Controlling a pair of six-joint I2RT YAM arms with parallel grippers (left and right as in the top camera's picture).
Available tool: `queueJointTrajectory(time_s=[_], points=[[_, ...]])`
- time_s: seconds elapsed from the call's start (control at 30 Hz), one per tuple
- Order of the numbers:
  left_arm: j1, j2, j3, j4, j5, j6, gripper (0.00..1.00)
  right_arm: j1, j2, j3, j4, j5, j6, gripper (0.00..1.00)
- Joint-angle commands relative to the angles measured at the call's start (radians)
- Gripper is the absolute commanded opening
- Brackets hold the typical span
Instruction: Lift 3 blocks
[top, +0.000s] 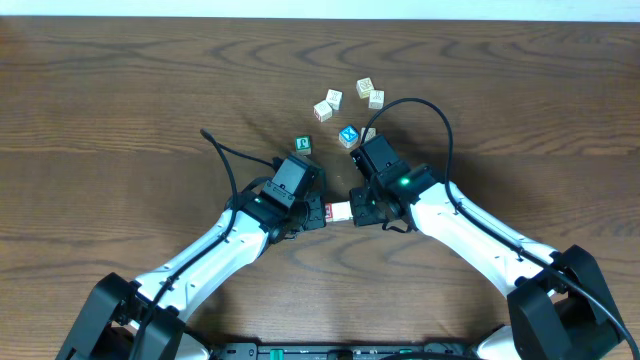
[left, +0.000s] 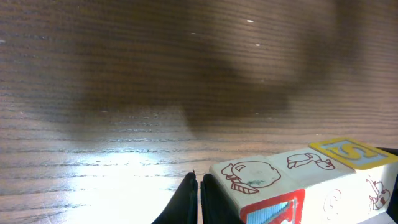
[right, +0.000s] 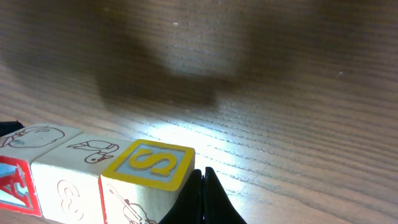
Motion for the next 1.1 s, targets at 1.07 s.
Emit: queueJointTrajectory(time_s=[1.07], points=[[-0.037, -0.058, 0.122, 0.06, 0.19, -0.005, 0.07, 0.074, -0.024, 0.106, 0.002, -0.288, -0.045, 0.01]])
